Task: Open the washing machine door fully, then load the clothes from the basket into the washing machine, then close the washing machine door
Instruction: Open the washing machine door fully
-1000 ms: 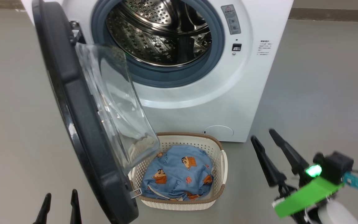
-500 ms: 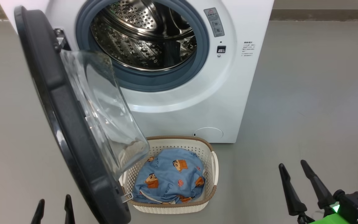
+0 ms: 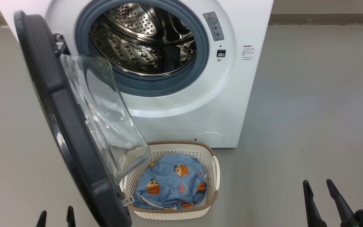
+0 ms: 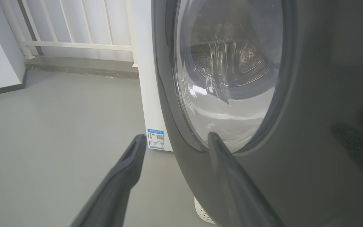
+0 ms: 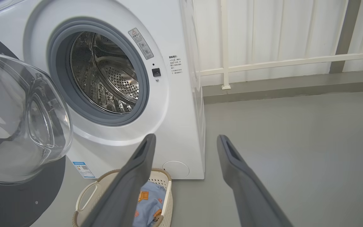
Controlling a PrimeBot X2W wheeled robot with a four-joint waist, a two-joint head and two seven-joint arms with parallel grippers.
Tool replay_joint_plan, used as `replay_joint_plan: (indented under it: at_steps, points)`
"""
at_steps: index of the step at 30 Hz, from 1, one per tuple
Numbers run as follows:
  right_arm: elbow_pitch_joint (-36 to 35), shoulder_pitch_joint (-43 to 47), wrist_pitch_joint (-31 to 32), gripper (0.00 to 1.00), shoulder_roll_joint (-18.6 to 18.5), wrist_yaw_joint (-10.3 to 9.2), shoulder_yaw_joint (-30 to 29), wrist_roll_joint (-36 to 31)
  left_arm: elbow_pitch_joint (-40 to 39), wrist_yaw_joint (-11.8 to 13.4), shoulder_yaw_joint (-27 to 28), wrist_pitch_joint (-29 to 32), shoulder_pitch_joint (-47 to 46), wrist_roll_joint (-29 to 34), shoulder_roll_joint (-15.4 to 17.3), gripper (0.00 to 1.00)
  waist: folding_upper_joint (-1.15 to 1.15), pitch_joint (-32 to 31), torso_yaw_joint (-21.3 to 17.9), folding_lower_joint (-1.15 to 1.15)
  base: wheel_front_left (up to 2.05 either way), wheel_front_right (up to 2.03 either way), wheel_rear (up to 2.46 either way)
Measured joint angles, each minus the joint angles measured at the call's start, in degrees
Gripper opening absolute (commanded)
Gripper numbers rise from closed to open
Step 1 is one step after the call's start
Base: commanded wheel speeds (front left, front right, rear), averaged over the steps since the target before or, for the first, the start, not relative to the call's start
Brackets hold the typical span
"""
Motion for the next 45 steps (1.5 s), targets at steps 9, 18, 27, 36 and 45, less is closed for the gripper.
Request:
replay_joint_plan:
  at_steps: [9,18,27,36,45]
  points:
    - [0.54,0.42,0.0,1.0,0.57,0.0,-1.12,-0.36,-0.07,0.01,0.08,0.0,0.21,0.0,0.01,1.0,0.0,-0.05,-0.07,0.0,0.0,0.0,0.0]
    - [0.86,0.42,0.0,1.0,0.74,0.0,-1.31,-0.46,-0.98,0.01,0.2,0.0,0.24,0.0,0.01,0.32,0.0,0.23,0.07,0.0,0.0,0.0,0.0]
    - [0.83,0.42,0.0,1.0,0.91,0.0,-1.65,-0.47,-4.23,3.71,3.99,0.0,0.19,-2.59,-0.03,0.0,0.0,0.7,0.63,0.0,0.0,0.0,0.0]
    - [0.77,0.43,0.0,1.0,0.99,0.0,-2.25,-0.47,-19.13,11.69,7.99,0.0,-1.62,-3.16,-0.04,0.0,0.0,0.91,1.93,0.0,0.0,0.0,0.0]
    - [0.78,0.53,0.0,1.0,1.05,0.0,-2.49,-0.47,-39.38,8.98,-4.99,-0.09,-7.32,-1.14,0.08,0.0,0.0,0.56,3.96,0.0,0.0,0.0,0.0]
